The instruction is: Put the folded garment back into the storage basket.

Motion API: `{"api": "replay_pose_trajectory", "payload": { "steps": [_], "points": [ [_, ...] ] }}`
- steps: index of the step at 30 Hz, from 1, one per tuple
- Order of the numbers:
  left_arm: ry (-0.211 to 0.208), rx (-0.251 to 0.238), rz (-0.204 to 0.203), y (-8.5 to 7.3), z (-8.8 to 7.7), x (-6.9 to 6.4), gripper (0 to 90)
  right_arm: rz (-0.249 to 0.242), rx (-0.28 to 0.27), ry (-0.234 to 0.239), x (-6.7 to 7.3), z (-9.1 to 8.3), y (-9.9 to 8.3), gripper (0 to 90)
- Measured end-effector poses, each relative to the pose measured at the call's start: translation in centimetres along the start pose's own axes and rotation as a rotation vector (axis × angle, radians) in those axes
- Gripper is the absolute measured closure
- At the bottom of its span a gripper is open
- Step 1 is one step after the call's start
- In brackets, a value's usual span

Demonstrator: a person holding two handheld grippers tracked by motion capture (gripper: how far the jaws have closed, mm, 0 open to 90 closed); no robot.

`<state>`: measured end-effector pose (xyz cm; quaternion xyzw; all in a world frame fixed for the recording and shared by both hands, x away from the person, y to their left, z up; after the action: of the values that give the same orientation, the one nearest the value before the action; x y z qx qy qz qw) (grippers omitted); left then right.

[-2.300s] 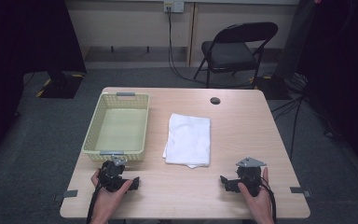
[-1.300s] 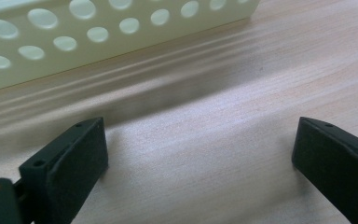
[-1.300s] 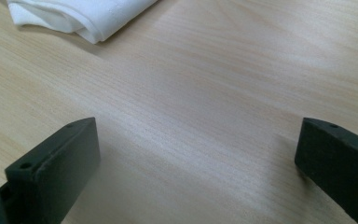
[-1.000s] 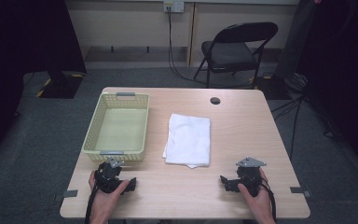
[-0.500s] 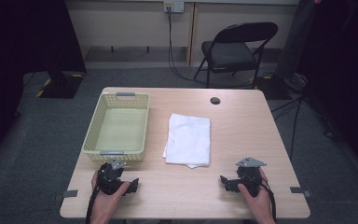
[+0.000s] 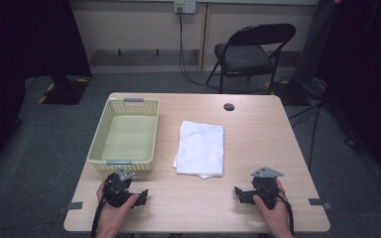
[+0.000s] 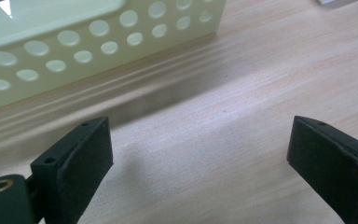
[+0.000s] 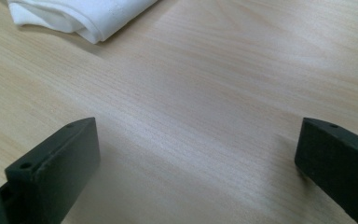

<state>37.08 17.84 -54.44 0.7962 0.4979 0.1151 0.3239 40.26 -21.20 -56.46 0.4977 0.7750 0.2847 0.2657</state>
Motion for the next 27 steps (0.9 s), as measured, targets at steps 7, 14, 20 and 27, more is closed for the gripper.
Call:
{"api": "replay_pose_trajectory", "payload": {
  "steps": [7,14,20,27],
  "points": [
    [-0.009,-0.036,-0.005,0.5,-0.4,-0.4,6.1,0.000,0.000,0.000,0.0,0.0,0.0,0.0],
    [-0.007,-0.045,0.020,0.8,-0.6,-1.0,6.4,0.000,0.000,0.000,0.0,0.0,0.0,0.0],
    [-0.002,-0.052,0.032,1.0,-0.6,-1.2,6.4,0.000,0.000,0.000,0.0,0.0,0.0,0.0],
    [-0.014,-0.057,0.045,1.2,-0.7,-1.8,7.1,0.000,0.000,0.000,0.0,0.0,0.0,0.0]
  ]
}}
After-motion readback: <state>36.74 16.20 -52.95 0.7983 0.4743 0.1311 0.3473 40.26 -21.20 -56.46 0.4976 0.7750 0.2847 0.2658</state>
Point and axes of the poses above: each handheld gripper's, and its own axes: z roughly forward along the jaws, y roughly out of its top, x roughly to its left, the point moved 9 cm from there along z, roughly forward along the jaws, and after that the axes turned 10 degrees about -y, right-handed, at the moved point
